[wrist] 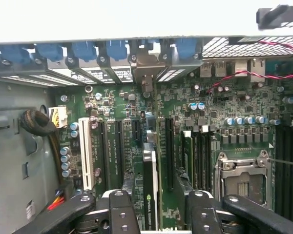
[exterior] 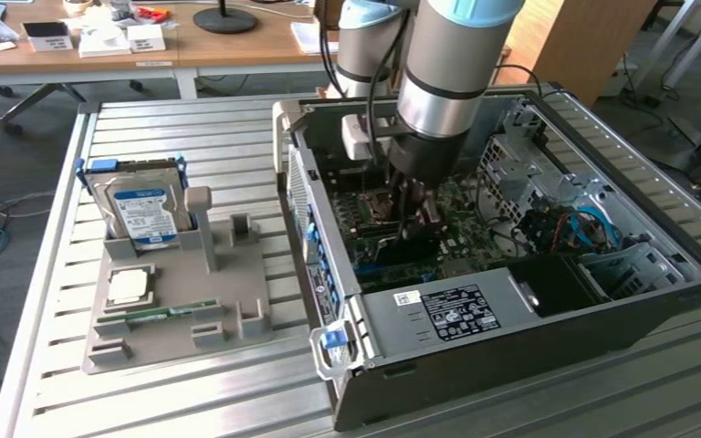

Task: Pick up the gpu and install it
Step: 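Insert the gpu into the slot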

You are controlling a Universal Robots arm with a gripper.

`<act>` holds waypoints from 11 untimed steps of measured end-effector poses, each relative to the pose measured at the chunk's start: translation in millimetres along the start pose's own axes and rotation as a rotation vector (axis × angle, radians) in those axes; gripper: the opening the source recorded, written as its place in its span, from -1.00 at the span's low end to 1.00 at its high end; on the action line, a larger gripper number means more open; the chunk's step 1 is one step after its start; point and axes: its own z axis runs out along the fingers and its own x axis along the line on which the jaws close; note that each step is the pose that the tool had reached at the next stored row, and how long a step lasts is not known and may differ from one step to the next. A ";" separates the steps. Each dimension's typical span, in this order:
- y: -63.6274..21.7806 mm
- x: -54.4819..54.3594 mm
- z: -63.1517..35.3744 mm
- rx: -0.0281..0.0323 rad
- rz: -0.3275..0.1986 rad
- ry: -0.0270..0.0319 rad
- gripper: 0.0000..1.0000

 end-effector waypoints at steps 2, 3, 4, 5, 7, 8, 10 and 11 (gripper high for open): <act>0.0 -0.2 -3.0 -0.0001 0.000 0.0001 -0.08; 0.0 -0.3 -4.8 0.0000 0.000 0.0001 -0.08; -0.1 -0.4 -7.0 0.0000 0.000 0.0002 -0.08; -0.1 -0.6 -9.0 0.0002 0.000 0.0002 -0.08; -0.1 -0.7 -13.1 0.0002 0.000 0.0004 -0.08; -0.1 -0.9 -15.1 0.0002 0.000 0.0004 -0.08; -0.2 -1.0 -18.7 0.0003 0.000 0.0005 -0.08; -0.2 -1.1 -20.0 0.0004 0.000 0.0006 -0.08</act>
